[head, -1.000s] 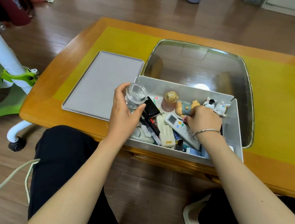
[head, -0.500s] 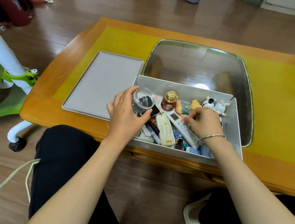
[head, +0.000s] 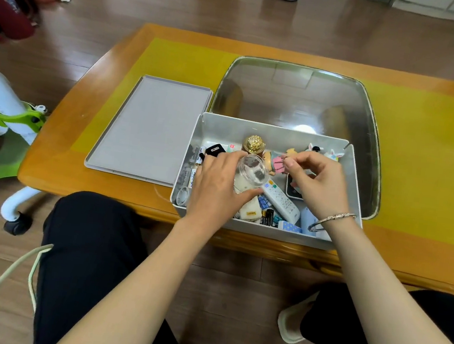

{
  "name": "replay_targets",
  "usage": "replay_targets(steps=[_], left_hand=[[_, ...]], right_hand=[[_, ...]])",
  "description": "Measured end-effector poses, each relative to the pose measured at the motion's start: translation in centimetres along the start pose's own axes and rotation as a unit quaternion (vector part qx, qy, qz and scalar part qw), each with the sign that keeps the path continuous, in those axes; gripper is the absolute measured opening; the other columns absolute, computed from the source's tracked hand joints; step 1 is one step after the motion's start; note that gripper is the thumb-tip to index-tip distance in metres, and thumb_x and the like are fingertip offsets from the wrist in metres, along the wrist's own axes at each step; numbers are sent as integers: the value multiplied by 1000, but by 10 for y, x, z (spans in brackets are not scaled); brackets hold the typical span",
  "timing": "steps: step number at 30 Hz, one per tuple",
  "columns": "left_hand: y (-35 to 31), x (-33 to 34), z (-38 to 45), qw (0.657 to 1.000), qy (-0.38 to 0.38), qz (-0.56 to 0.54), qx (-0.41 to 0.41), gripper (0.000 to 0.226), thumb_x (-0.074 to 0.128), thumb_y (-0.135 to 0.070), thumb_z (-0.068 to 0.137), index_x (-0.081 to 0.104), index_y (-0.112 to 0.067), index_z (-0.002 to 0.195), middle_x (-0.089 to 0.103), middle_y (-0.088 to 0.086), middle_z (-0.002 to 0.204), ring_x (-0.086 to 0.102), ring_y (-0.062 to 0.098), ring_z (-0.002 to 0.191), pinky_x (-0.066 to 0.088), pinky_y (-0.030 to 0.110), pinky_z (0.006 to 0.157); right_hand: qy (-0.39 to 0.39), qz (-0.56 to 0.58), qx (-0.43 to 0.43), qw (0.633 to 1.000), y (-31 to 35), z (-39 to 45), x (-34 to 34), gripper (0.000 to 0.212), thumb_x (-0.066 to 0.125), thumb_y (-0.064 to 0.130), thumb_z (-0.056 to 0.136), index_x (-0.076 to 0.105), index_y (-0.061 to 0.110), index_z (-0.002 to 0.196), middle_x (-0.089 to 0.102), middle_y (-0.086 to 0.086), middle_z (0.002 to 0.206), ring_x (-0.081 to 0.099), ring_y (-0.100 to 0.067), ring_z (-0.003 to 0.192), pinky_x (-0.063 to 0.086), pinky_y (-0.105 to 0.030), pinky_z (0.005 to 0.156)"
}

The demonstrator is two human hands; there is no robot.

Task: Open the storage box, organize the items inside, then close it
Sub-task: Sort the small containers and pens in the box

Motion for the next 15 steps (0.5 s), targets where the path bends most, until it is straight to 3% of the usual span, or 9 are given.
replay_targets(steps=[3,7,11,13,15], left_hand=[[-1,0,-1,1000,-3,0,10,68,77,-44,73,46,-28,131,54,-8,127,39,13,109,29,27,85],[-3,1,-2,1000,6,-2,29,69,80,-34,72,45,-32,131,54,-10,127,38,11,109,29,27,86],[6,-1,-1,999,-5,-36,3,70,82,-20,70,46,-32,129,54,-11,128,35,9,111,19,17,84],[9,-2,-1,999,-15,-44,-3,69,81,-18,71,45,-31,129,54,-11,128,35,9,111,14,11,80],[10,-2,-1,998,-17,-65,-12,66,80,-24,75,43,-30,130,55,-11,126,38,7,111,18,13,84]], right_hand=[[31,1,-43,999,14,-4,12,8,67,10,85,71,17,82,67,0,94,58,2,80,47,-13,73],[58,-48,-60,995,17,-3,25,10,71,17,82,71,21,91,61,1,103,50,-9,71,45,-16,72],[48,-58,-46,996,9,3,12,13,68,14,84,67,26,90,65,3,90,50,-9,65,44,-16,65],[85,-107,1,991,-10,3,9,12,69,13,83,69,24,88,67,5,82,49,-1,60,41,-11,64],[133,-176,36,975,-28,0,7,7,71,13,81,72,18,87,67,4,74,51,4,61,37,-8,64]])
Point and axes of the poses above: each hand's wrist, its own z-axis towards the middle knuckle, its own x-axis out of the palm, y = z × x, the point moved 9 cm from there along z, towards the middle knuckle
